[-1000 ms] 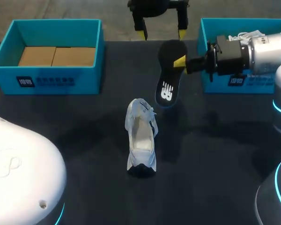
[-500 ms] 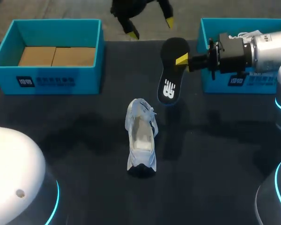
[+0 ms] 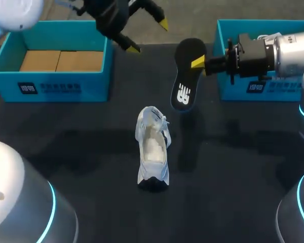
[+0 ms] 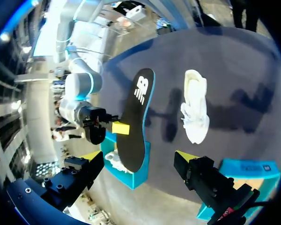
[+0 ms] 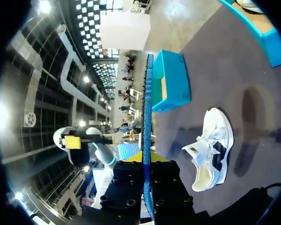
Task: Take the shoe out of the shoebox, open the shoe tongue, remove and reinsert the insole, then place the shoe into the shoebox
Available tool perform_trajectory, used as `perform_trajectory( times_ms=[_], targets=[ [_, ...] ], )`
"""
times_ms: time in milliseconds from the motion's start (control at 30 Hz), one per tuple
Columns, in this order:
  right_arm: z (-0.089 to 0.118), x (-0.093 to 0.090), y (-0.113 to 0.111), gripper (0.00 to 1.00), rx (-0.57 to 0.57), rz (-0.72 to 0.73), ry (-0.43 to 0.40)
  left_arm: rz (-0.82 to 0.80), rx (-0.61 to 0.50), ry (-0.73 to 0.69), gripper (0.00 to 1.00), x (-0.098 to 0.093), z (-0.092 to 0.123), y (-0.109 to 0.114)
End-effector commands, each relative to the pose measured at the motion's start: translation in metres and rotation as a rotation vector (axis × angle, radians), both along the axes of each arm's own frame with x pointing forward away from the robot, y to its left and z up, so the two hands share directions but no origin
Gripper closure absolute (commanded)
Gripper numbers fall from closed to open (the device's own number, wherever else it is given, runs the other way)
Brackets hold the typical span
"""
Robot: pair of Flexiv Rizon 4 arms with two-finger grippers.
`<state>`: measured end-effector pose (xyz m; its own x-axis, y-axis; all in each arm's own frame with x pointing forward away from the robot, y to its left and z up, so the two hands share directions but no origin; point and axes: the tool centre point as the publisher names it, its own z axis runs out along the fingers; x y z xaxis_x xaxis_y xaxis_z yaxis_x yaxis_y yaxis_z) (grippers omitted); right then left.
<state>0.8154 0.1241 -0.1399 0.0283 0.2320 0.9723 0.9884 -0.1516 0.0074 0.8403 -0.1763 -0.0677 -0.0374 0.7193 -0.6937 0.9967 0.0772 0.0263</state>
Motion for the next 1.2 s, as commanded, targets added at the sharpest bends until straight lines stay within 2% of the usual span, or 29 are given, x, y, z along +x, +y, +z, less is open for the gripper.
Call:
perform_trajectory(
  times_ms=[33, 233, 300, 733, 767, 1000, 1200],
  targets=[
    [0.003, -0.002, 0.002, 1.0, -0.01, -0.008, 0.003, -0.033, -0.45, -0.019, 0.0, -0.001, -0.01, 0.008],
    [0.007, -0.004, 0.003, 1.0, -0.021, -0.017, 0.0, -0.046, -0.578, 0.013, 0.0, -0.002, -0.01, 0.011],
    [0.008, -0.004, 0.003, 1.0, -0.022, -0.022, -0.002, 0.013, -0.528, -0.074, 0.0, 0.001, -0.01, 0.01],
    [0.008, -0.003, 0.009, 1.0, 0.0, -0.027, 0.008, 0.013, -0.528, -0.074, 0.0, 0.001, -0.01, 0.01],
    [0.01, -0.003, 0.009, 1.0, 0.003, -0.026, 0.007, -0.003, -0.571, -0.054, 0.0, 0.0, -0.012, 0.008],
    [0.014, -0.003, 0.01, 1.0, 0.02, -0.021, 0.002, -0.032, -0.663, -0.059, 0.0, 0.012, -0.026, -0.004],
    [0.016, -0.002, 0.011, 1.0, 0.055, -0.008, 0.003, -0.042, -0.774, -0.015, 0.0, 0.014, -0.036, -0.013]
  ],
)
